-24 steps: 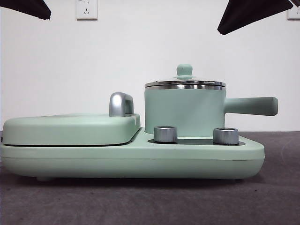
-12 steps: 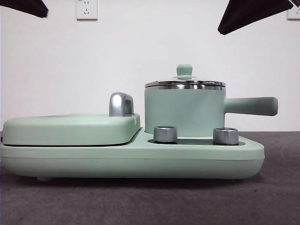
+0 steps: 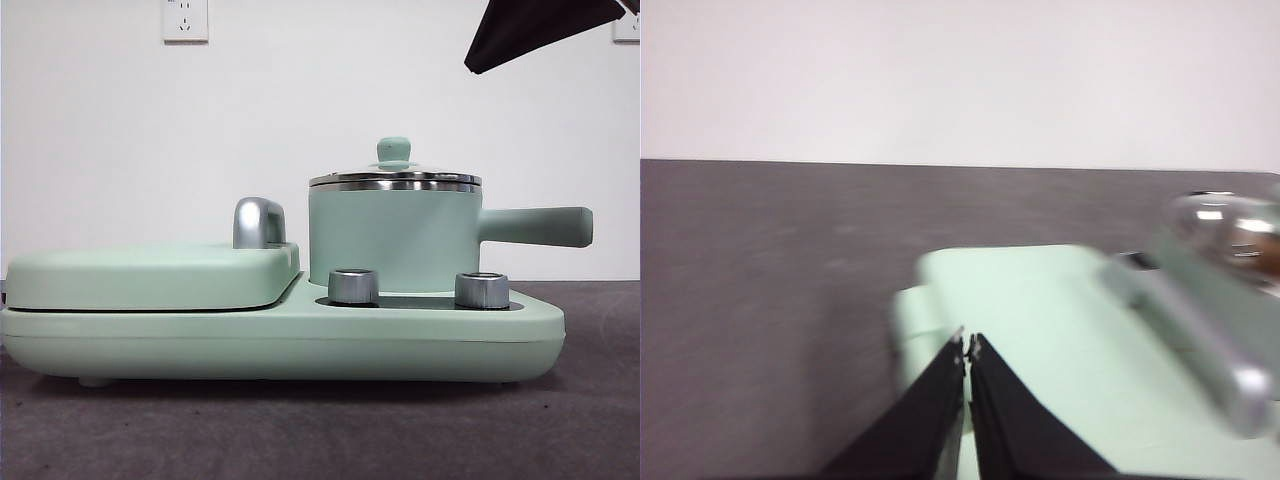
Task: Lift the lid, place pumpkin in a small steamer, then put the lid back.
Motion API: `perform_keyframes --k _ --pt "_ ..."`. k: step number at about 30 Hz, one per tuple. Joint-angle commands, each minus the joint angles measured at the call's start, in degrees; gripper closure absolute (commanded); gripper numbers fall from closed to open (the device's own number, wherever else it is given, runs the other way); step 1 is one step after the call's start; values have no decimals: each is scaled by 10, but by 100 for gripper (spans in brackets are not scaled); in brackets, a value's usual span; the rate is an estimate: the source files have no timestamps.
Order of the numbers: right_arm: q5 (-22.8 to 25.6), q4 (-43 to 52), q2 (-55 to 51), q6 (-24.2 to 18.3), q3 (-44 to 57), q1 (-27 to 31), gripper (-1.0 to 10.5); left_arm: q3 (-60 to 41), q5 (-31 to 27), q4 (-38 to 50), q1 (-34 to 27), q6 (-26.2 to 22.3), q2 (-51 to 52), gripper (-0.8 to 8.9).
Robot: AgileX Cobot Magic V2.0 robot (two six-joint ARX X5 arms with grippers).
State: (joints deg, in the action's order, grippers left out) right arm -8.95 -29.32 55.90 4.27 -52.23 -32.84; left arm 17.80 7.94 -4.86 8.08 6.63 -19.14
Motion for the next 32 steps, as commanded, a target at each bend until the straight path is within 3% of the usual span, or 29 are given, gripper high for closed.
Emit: perform_keyframes --k 1,14,32 --pt "-1 6 2 -2 -3 -4 927 -38 -35 6 -21 6 38 806" --pt "-1 6 2 -2 -3 -4 927 -160 -52 2 -90 16 186 806" --pt "-1 6 2 -2 -3 -4 927 -171 -52 2 -91 20 189 806"
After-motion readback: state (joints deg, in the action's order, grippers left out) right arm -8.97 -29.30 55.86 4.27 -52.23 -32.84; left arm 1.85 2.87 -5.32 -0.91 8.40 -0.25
